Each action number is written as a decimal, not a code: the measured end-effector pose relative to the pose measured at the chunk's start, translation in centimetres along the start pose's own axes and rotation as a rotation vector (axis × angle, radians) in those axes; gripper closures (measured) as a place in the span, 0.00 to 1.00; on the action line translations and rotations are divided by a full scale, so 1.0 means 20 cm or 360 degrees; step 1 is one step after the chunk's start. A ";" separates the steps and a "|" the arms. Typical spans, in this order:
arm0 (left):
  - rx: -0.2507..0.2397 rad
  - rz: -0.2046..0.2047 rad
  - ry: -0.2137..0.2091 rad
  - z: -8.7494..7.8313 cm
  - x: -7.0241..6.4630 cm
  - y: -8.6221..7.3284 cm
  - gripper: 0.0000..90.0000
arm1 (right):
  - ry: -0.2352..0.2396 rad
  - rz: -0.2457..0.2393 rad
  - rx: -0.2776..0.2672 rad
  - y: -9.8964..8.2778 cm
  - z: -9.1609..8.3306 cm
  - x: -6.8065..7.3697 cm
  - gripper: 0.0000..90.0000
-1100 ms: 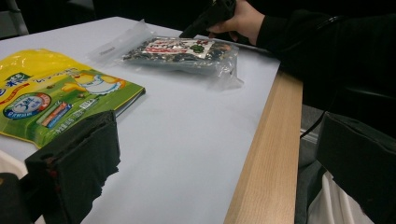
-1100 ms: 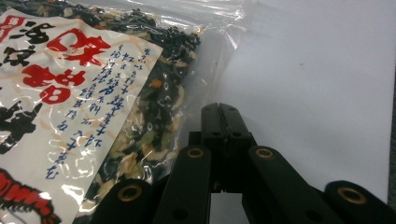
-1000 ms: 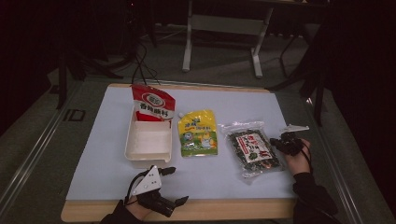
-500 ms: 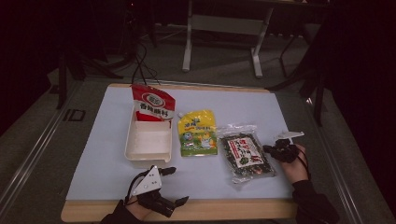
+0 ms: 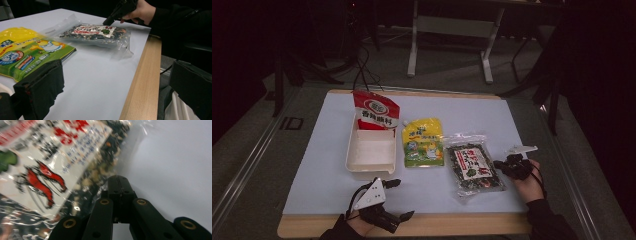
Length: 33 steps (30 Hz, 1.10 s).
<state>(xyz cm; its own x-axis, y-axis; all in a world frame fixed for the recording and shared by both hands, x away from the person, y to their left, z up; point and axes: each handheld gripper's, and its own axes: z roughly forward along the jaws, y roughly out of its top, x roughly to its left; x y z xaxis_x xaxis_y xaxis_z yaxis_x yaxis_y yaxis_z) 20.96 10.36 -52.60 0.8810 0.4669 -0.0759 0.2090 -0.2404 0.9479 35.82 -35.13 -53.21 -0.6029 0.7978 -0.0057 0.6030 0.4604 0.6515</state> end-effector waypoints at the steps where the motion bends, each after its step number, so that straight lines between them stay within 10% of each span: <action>1: 0.0001 0.0000 0.0000 0.00 0.00 0.00 0.01 | -0.0009 0.0004 0.0001 -0.01 0.01 0.00 1.00; 16: 0.0011 0.0010 -0.0005 0.00 0.00 0.00 0.01 | 0.0132 -0.0151 0.0037 -0.03 0.00 0.18 1.00; 33: 0.0010 0.0002 -0.0011 0.01 0.00 0.00 0.01 | 0.0121 -0.0118 -0.0168 0.21 -0.07 0.05 0.90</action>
<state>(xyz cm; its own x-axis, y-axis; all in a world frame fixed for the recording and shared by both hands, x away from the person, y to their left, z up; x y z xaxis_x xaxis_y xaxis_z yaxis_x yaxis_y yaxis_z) 20.98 10.20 -52.69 0.8842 0.4608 -0.0765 0.2104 -0.2465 0.9460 37.05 -32.88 -49.40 -0.6839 0.7296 -0.0020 0.4993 0.4701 0.7278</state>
